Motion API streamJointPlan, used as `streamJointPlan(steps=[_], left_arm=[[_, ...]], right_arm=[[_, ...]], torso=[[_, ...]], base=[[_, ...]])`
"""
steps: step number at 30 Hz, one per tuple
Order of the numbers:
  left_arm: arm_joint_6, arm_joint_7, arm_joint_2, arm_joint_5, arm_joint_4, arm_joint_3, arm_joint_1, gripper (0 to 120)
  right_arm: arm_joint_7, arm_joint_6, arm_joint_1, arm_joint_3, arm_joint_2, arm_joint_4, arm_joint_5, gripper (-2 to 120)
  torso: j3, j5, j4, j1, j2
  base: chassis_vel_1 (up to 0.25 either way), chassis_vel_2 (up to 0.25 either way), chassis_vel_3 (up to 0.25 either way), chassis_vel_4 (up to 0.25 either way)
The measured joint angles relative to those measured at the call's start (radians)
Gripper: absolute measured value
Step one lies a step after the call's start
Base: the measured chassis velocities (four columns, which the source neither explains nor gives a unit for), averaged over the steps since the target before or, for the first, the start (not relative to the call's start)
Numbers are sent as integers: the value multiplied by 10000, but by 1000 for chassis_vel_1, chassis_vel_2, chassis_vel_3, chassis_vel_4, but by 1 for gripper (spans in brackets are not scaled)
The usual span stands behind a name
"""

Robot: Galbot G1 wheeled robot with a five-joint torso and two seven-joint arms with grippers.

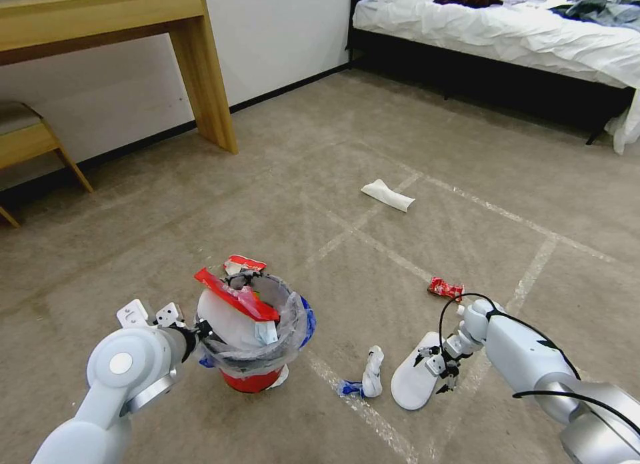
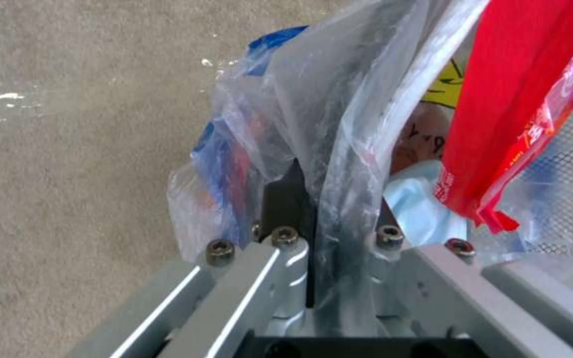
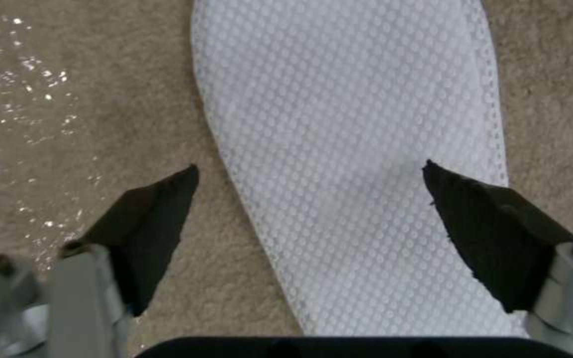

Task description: Pick up the trash bin and place the garbage on the floor into it.

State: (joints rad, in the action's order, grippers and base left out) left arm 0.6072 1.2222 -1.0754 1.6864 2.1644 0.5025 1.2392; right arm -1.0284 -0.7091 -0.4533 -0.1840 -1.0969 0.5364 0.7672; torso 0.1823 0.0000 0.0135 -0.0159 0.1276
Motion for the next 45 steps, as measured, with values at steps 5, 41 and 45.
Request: streamJointPlan(steps=[5,41,45], left_arm=[[0,-20,-4,-35,-14,-3,-2,4],[-30,-84,-12,-112,81,-71,18,4],[-30,-84,-11,-111,142,-55,63,4]], right_arm=[[88,49,-11,4,-30,-23,25,78],[144,-108,-47,115,-9,123,-478,0],[112,-140,-28,173,127,317,-160,12]], torso=[[0,0,0,0,0],[0,1,-1,0,0],[0,0,1,0,0]], base=[[0,0,0,0],[0,0,0,0],[0,0,0,0]])
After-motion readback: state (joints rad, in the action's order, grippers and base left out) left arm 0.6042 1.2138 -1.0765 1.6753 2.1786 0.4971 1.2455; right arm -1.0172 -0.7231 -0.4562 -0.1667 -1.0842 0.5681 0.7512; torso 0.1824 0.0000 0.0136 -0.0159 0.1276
